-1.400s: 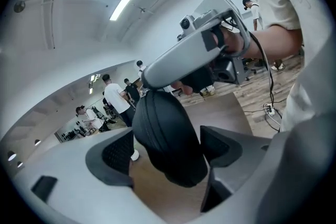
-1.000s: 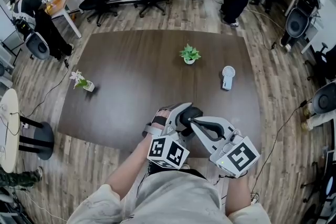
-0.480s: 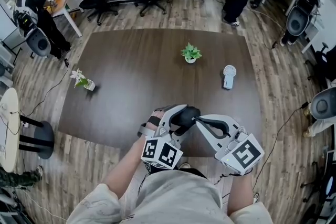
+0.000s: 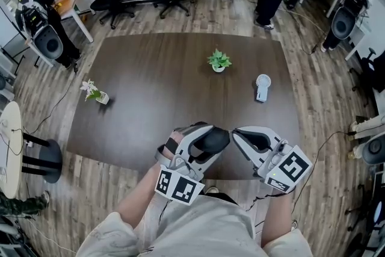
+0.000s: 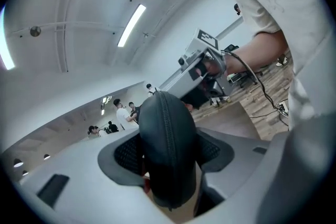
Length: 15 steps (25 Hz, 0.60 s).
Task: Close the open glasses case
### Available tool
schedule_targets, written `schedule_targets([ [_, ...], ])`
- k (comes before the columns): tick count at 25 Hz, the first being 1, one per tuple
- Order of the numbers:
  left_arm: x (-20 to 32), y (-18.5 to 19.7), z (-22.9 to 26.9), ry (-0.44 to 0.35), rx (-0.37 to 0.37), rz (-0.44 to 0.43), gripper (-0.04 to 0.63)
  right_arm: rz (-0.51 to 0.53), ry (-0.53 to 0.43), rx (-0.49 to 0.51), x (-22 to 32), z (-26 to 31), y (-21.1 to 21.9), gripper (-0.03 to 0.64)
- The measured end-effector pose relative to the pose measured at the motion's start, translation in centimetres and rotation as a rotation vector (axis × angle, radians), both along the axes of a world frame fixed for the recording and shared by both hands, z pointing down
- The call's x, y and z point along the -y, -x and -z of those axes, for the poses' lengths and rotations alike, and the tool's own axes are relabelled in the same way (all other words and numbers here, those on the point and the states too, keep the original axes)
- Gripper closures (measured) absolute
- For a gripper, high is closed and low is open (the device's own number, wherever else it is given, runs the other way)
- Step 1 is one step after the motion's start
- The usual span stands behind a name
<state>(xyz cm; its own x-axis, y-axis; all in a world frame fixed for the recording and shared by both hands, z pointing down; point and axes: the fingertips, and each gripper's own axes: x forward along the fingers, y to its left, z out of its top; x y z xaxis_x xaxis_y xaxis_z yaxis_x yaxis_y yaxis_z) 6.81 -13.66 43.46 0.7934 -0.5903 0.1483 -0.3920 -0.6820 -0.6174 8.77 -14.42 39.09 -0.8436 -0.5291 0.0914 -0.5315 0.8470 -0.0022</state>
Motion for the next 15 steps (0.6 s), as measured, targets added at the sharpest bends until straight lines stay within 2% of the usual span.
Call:
schedule_targets([
  [4, -0.8, 0.6, 1.1, -0.039, -0.049, -0.012, 0.329, 0.070, 0.049, 0.116, -0.5, 0.5, 0.5, 0.607],
  [8, -1.0, 1.2, 1.2, -0.054, -0.045, -0.013, 0.330, 0.095, 0.065, 0.135, -0.6, 0.3, 1.1, 0.606],
  [15, -0.3, 1.6, 0.6, 0.047, -0.103, 0.022, 0.327, 0.053, 0.078, 0.189, 0.2, 0.0, 1.6, 0.598],
])
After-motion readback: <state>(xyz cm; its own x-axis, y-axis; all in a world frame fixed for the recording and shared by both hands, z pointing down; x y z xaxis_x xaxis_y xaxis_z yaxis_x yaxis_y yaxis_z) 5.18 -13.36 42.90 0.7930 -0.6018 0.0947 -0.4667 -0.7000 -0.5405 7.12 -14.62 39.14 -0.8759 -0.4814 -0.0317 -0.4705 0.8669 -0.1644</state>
